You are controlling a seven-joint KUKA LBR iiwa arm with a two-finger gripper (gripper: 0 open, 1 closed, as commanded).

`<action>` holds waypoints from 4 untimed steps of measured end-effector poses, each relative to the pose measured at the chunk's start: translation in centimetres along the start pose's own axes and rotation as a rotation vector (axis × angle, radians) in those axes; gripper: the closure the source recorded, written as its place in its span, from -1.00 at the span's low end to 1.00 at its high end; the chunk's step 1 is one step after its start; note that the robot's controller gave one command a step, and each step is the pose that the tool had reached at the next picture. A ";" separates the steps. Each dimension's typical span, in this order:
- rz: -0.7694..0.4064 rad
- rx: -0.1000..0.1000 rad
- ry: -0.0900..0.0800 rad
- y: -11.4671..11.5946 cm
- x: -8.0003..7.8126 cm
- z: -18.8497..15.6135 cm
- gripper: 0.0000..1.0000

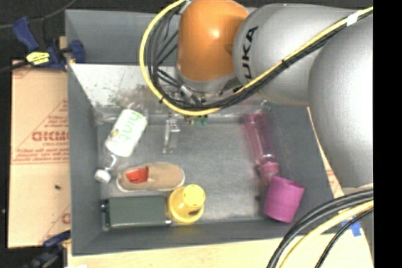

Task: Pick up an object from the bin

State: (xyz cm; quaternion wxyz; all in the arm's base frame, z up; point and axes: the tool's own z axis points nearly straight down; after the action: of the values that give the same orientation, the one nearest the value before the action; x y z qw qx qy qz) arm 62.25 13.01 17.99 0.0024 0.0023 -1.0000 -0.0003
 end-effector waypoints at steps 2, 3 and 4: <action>-0.008 -0.002 -0.007 -0.4 2.1 8.3 -1.00; 0.088 -0.003 -0.007 -1.2 2.3 10.4 -1.00; 0.053 -0.005 -0.015 -1.8 3.2 10.6 -1.00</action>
Offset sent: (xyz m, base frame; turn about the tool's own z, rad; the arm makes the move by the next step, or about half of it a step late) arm -0.0305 -0.0044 -0.1099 -0.0142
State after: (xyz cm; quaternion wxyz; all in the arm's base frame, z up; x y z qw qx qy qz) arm 58.99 11.20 7.38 -0.0053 -0.0244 -0.9997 -0.0026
